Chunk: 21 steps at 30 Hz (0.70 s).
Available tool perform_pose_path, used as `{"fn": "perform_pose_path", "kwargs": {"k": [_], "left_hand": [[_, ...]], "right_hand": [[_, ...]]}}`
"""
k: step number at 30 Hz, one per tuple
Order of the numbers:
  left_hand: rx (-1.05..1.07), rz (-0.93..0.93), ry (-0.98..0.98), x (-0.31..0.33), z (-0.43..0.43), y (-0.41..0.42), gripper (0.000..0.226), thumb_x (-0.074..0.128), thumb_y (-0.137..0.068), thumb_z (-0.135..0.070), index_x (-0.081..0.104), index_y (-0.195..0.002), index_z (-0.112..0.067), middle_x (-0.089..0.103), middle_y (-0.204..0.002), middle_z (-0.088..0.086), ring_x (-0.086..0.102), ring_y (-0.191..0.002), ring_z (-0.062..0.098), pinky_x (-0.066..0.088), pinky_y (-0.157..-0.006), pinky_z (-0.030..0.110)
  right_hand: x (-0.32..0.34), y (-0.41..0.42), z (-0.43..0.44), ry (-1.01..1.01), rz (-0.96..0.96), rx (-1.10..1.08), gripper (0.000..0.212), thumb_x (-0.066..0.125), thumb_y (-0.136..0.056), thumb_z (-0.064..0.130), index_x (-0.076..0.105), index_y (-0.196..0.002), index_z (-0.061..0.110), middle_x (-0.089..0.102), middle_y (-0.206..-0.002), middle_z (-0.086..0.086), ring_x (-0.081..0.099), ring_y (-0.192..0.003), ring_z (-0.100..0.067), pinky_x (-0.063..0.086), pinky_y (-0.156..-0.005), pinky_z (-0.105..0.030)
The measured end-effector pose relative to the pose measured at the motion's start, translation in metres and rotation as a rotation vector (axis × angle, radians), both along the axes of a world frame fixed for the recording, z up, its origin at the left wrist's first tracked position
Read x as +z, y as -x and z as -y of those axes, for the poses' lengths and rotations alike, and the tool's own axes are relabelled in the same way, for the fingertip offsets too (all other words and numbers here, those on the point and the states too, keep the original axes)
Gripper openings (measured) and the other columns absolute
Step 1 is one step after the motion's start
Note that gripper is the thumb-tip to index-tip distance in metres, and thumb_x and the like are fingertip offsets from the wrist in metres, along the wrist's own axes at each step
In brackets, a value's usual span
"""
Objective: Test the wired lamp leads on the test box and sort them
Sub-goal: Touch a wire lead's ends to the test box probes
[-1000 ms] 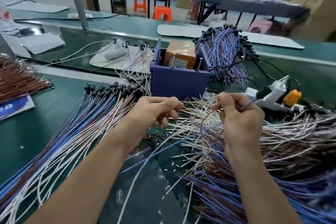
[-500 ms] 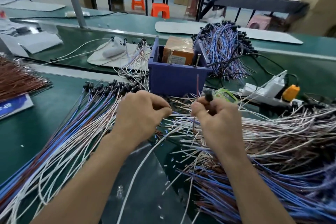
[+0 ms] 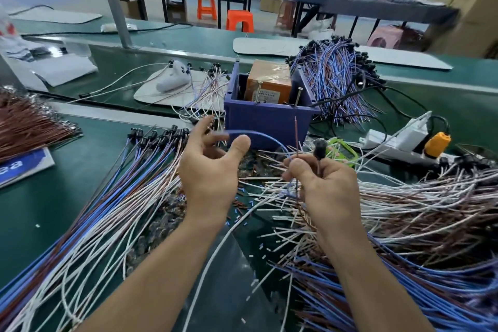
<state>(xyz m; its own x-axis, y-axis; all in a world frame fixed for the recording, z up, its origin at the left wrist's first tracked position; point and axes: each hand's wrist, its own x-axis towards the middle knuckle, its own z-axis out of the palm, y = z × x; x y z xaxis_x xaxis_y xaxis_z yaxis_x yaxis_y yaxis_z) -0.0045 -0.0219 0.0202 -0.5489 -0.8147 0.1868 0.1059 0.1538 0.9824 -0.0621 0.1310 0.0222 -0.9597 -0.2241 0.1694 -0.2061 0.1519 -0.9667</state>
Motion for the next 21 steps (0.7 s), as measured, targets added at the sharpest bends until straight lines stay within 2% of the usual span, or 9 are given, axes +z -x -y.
{"fn": "perform_pose_path", "kwargs": {"k": [3, 6, 8, 10, 13, 15, 17, 19, 21], "left_hand": [[-0.361, -0.08, -0.339, -0.002, -0.009, 0.006, 0.045, 0.083, -0.067, -0.037, 0.079, -0.11, -0.023, 0.072, -0.075, -0.006, 0.06, -0.059, 0.005, 0.051, -0.064, 0.015], [-0.498, -0.126, -0.356, 0.003, -0.014, 0.008, 0.02, 0.079, -0.071, -0.032, 0.085, -0.086, -0.021, 0.066, -0.064, -0.001, 0.049, -0.051, 0.006, 0.045, -0.053, 0.015], [-0.505, -0.141, -0.384, 0.005, -0.011, 0.008, 0.014, 0.077, -0.073, -0.029, 0.083, -0.077, -0.018, 0.063, -0.06, 0.0, 0.047, -0.048, 0.007, 0.043, -0.051, 0.015], [-0.503, -0.142, -0.429, 0.007, -0.008, 0.006, 0.014, 0.077, -0.077, -0.026, 0.079, -0.068, -0.015, 0.06, -0.059, 0.002, 0.046, -0.049, 0.009, 0.044, -0.051, 0.017], [-0.459, -0.11, -0.464, 0.013, -0.002, 0.003, 0.042, 0.066, -0.094, -0.024, 0.066, -0.052, -0.02, 0.057, -0.059, 0.003, 0.05, -0.053, 0.012, 0.045, -0.054, 0.02], [-0.422, -0.099, -0.482, 0.017, 0.005, 0.003, 0.047, 0.059, -0.1, -0.021, 0.067, -0.054, -0.02, 0.063, -0.062, 0.005, 0.055, -0.053, 0.012, 0.047, -0.053, 0.02], [-0.407, -0.083, -0.449, 0.025, 0.01, 0.003, 0.026, 0.06, -0.1, -0.011, 0.078, -0.082, -0.018, 0.072, -0.071, 0.009, 0.059, -0.052, 0.014, 0.049, -0.051, 0.021], [-0.403, -0.071, -0.415, 0.032, 0.012, 0.004, 0.022, 0.061, -0.097, -0.002, 0.072, -0.107, -0.018, 0.074, -0.075, 0.013, 0.06, -0.049, 0.015, 0.048, -0.048, 0.022], [-0.338, -0.061, -0.387, 0.033, 0.013, 0.01, 0.026, 0.062, -0.093, 0.003, 0.072, -0.108, -0.016, 0.071, -0.068, 0.011, 0.053, -0.043, 0.014, 0.042, -0.04, 0.02]], "right_hand": [[0.002, -0.002, 0.002, 0.032, 0.013, 0.037, 0.011, 0.073, -0.086, 0.033, 0.079, -0.077, 0.035, 0.076, -0.073, 0.001, 0.062, -0.059, -0.009, 0.051, -0.064, -0.045], [0.001, -0.004, 0.004, -0.003, -0.009, 0.084, 0.016, 0.071, -0.081, 0.041, 0.079, -0.074, 0.03, 0.073, -0.067, 0.0, 0.06, -0.055, -0.018, 0.048, -0.057, -0.041], [-0.001, -0.006, 0.005, 0.007, 0.01, 0.136, 0.019, 0.073, -0.086, 0.036, 0.079, -0.073, 0.024, 0.068, -0.058, 0.0, 0.046, -0.044, -0.006, 0.038, -0.05, -0.027], [-0.001, -0.008, 0.004, 0.016, 0.058, 0.182, 0.02, 0.074, -0.085, 0.036, 0.08, -0.074, 0.021, 0.064, -0.056, -0.011, 0.037, -0.04, -0.004, 0.031, -0.044, -0.023], [0.008, -0.005, 0.006, 0.094, 0.137, 0.169, 0.015, 0.078, -0.083, 0.035, 0.081, -0.076, 0.023, 0.069, -0.065, -0.018, 0.032, -0.04, -0.008, 0.027, -0.043, -0.023], [0.017, 0.003, 0.008, 0.225, 0.197, 0.14, 0.016, 0.075, -0.09, 0.023, 0.081, -0.076, 0.02, 0.07, -0.065, -0.018, 0.028, -0.038, -0.009, 0.024, -0.041, -0.022], [0.026, 0.013, 0.01, 0.321, 0.215, 0.108, 0.026, 0.066, -0.098, 0.017, 0.081, -0.077, 0.019, 0.067, -0.058, -0.01, 0.032, -0.038, -0.008, 0.028, -0.038, -0.019], [0.031, 0.022, 0.012, 0.356, 0.211, 0.056, 0.034, 0.059, -0.103, 0.018, 0.08, -0.075, 0.018, 0.058, -0.051, -0.004, 0.039, -0.041, -0.01, 0.031, -0.04, -0.02], [0.032, 0.029, 0.015, 0.377, 0.219, -0.005, 0.037, 0.056, -0.105, 0.018, 0.077, -0.075, 0.013, 0.051, -0.049, -0.002, 0.038, -0.043, -0.01, 0.031, -0.041, -0.021]]}}
